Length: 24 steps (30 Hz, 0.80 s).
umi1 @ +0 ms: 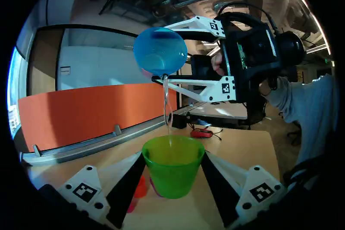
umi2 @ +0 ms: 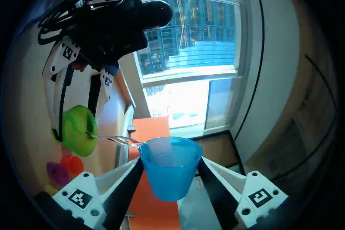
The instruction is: Pour water
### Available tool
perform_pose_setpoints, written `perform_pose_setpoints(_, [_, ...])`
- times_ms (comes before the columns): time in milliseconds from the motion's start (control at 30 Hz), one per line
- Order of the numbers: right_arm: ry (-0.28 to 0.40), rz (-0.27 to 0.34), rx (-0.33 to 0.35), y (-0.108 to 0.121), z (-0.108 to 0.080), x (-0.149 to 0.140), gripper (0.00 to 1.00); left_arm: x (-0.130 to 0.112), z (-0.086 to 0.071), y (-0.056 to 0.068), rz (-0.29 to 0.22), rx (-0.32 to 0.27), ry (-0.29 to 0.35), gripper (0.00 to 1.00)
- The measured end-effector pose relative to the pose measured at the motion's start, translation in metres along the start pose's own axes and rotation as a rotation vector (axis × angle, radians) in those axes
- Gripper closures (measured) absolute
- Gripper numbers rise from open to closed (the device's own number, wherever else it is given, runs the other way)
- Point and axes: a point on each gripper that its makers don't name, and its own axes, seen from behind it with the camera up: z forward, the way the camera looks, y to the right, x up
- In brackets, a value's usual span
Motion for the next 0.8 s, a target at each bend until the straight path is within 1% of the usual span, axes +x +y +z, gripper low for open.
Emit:
perform_pose_setpoints(267, [0.000, -0.055, 0.000, 0.0037, 0.0016, 0.0009, 0.11, 0.0011, 0.0008, -0.0009, -0.003, 0.001, 0.002, 0.13])
perform_pose_setpoints(800, [-0.003, -0.183, -0.007, 0.0098, 0.0070, 0.0072, 0.11, 0.0030, 0.0023, -0.0067, -0.013, 0.010, 0.006, 0.13])
